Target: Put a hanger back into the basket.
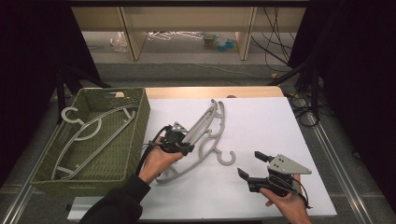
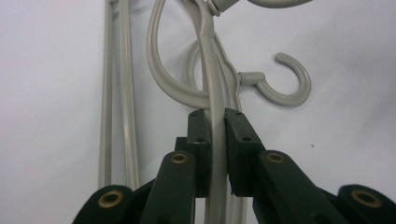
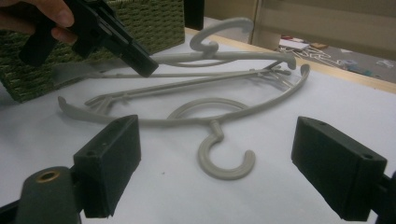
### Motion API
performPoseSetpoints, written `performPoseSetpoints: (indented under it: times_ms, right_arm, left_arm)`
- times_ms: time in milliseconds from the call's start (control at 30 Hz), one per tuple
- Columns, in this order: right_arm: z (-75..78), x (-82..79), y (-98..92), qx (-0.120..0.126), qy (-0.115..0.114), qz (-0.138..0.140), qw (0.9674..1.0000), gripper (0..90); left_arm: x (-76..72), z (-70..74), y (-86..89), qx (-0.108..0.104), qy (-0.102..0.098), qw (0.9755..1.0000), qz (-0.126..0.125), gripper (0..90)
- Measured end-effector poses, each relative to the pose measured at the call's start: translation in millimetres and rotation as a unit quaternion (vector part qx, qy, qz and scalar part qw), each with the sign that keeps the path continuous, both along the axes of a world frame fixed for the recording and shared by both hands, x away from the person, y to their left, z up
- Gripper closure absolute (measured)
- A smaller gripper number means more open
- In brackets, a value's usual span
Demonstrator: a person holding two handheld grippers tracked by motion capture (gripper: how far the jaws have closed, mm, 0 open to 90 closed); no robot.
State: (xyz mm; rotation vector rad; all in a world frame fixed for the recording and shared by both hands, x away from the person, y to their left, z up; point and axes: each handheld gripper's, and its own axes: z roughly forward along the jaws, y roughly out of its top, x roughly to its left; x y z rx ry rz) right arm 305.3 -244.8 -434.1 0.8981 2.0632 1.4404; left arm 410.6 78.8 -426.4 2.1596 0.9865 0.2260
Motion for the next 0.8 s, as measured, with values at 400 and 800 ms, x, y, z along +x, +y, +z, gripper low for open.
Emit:
performPoseSetpoints:
  times_ms: [400, 800]
  right_arm:
    - [0.9, -0.8, -0.7, -0.006, 0.003, -0.001, 1.0, 16.8]
    - [0.3, -1.2, -0.9, -0.007, 0.011, 0.0, 0.9999, 16.8]
  left_arm:
    - [-1.4, 23.1, 24.4, -0.109, 0.004, 0.9935, 0.031, 81.2]
    - [-15.7, 64.8, 43.9, -0.184, -0.02, 0.9824, 0.024, 81.2]
